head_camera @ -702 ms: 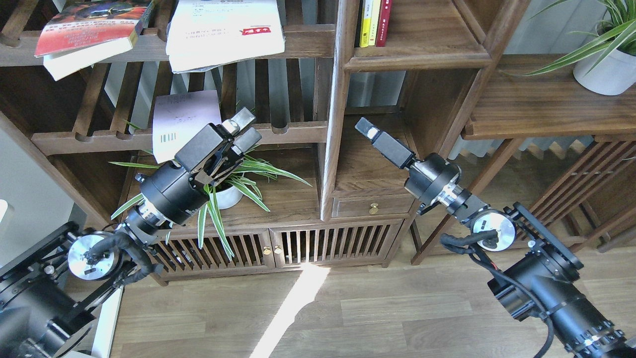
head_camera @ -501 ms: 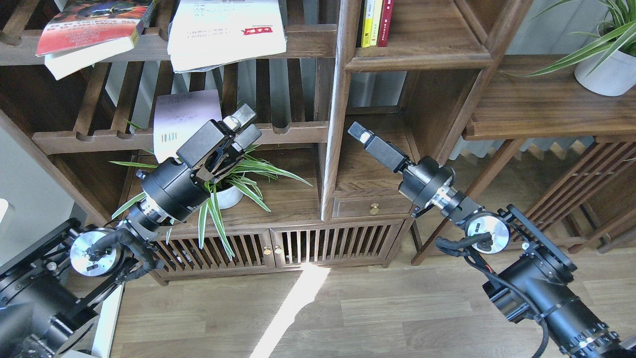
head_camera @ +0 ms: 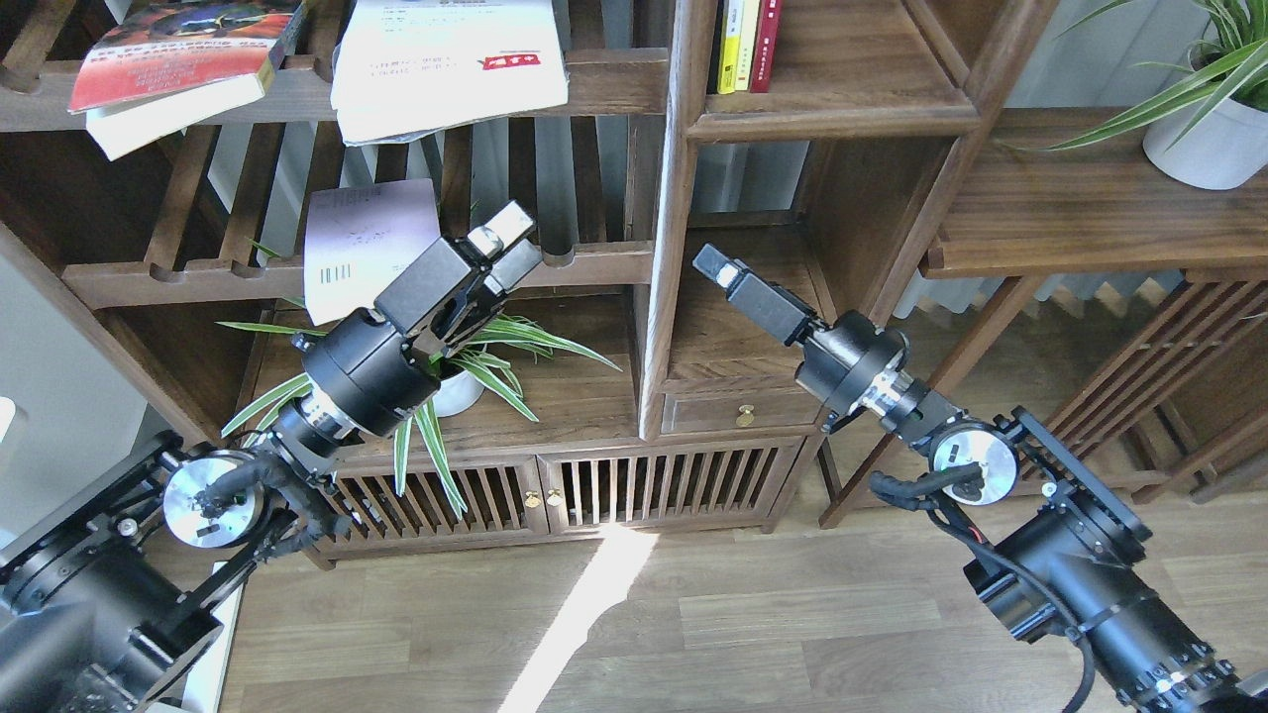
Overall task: Organize books on shelf
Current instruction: 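Move the left gripper toward the white booklet on the middle shelf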
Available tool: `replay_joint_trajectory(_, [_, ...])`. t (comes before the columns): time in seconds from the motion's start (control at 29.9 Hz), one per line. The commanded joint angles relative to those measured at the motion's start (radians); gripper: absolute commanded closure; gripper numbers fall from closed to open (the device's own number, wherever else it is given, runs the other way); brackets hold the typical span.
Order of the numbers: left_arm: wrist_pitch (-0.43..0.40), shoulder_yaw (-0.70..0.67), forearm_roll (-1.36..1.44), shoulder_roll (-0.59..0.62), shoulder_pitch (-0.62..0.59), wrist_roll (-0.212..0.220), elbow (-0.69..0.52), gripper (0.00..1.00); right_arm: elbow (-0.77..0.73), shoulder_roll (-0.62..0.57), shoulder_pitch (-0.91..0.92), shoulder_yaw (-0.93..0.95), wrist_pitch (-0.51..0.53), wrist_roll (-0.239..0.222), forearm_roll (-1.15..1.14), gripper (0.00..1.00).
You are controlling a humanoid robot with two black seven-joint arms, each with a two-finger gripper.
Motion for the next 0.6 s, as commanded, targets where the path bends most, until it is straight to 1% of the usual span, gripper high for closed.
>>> replay_joint_trajectory(0.0, [0.0,-0.007,0.0,0.008,0.006,0.0,0.01,0.01,0.001,-0.002,0.0,-0.002,0.0,-0.002,0.0,0.0])
replay_joint_trajectory(0.3, [0.0,-0.088,0.002,0.068,0.031,0.003,0.031,0.01,0.004,-0.001,0.006,-0.007,0.0,-0.004,-0.005,0.0])
replay_joint_trajectory(0.37, [0.0,-0.096,0.0,0.071,0.031,0.003,0.042,0.01,0.004,-0.001,0.006,-0.007,0.002,-0.004,-0.005,0.0])
replay_joint_trajectory(0.57, [0.0,-0.092,0.0,0.14,0.054,0.003,0.04,0.01,0.001,-0.001,0.039,-0.016,0.0,-0.004,-0.005,0.0])
